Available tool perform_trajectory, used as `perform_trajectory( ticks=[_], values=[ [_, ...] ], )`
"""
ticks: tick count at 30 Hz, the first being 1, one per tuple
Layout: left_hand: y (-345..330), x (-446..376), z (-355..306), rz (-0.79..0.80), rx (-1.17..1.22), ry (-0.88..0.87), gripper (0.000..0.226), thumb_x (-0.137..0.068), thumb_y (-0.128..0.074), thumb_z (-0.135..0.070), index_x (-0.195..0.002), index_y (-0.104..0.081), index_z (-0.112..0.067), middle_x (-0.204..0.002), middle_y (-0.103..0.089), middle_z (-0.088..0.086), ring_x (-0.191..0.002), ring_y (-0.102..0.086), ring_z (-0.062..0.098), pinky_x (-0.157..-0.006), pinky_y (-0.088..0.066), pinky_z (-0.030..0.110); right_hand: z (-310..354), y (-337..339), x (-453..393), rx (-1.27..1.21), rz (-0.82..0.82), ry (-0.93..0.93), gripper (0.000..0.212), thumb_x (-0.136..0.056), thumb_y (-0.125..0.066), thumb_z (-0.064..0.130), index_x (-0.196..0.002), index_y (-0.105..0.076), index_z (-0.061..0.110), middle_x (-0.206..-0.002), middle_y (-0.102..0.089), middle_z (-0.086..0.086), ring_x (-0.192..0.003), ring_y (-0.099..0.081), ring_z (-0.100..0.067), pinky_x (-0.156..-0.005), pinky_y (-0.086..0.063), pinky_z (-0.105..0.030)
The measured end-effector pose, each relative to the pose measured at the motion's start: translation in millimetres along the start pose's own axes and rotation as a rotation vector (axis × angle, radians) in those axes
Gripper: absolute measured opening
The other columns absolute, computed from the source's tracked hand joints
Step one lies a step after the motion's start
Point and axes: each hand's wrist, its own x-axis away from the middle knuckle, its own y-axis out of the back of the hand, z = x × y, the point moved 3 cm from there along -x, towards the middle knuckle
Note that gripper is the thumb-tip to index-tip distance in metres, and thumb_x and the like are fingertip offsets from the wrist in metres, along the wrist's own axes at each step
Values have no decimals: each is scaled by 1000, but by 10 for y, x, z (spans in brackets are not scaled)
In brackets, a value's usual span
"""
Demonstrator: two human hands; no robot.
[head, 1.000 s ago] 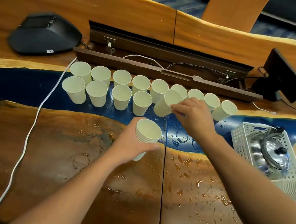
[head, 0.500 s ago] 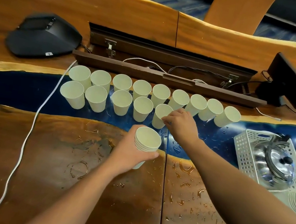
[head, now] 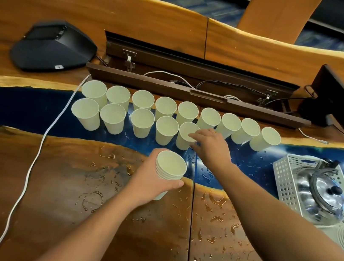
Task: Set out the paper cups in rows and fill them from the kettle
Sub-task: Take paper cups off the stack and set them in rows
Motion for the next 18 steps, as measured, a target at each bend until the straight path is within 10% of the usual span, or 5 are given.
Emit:
perform_trajectory(
  ticks=[10,18],
  values=[
    [-15,9,-30,-3,63,-24,75,-63,-91,-32,-122,-46,-35,-114,-57,-20,-103,-56,-3,-81,-43,15,318,554,679,-434,-59,162,27,-96,-61,27,-122,-68,24,-123,-67,4,-113,-57,-12,-100,-48,-35],
    [-111,113,-145,27,68,-56,69,-63,-93,-29,-116,-49,-35,-108,-63,-18,-95,-59,-10,-73,-45,7,397,672,1195,-235,103,413,31,-93,-59,23,-123,-67,24,-120,-68,5,-113,-57,-10,-97,-45,-29]
  ],
)
